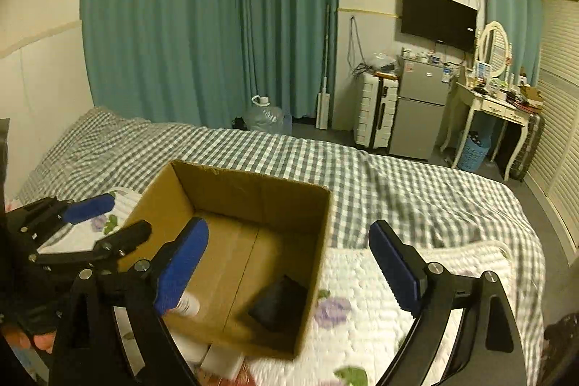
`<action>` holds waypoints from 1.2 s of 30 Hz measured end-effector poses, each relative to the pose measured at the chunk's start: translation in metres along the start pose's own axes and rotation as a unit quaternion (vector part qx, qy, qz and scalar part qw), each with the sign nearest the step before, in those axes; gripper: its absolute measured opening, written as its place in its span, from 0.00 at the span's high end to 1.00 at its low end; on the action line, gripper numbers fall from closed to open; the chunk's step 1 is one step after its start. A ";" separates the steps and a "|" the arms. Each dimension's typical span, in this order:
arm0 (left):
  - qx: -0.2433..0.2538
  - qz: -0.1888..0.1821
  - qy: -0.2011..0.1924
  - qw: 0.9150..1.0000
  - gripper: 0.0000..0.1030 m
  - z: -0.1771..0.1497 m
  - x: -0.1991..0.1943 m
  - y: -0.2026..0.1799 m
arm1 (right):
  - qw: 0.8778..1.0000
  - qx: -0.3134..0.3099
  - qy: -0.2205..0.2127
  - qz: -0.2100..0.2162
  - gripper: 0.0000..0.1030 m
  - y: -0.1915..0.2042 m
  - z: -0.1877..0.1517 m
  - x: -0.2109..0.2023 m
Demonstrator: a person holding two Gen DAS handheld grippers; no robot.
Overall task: Organize rigid objects
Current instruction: 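Grasp the light blue earbud case with the left tool while the right grasps a white charger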
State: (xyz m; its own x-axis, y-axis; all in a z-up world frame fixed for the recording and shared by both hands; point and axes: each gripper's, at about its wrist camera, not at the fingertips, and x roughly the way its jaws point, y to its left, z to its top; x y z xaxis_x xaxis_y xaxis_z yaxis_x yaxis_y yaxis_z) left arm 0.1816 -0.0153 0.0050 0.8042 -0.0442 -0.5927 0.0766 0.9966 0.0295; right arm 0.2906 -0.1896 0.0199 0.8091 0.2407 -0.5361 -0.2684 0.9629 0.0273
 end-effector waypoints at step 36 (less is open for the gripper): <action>-0.004 -0.018 0.137 0.990 0.38 -0.139 0.028 0.012 | 0.982 -0.018 0.186 -0.012 0.12 0.034 -0.153 0.026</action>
State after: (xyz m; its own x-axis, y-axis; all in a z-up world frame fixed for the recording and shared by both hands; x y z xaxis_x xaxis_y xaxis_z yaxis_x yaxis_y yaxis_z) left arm 0.1229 0.0047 -0.1231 0.6112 -0.0596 -0.7893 0.0955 0.9954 -0.0013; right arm 0.2229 -0.1696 -0.1226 0.5702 0.1511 -0.8075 -0.2752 0.9613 -0.0145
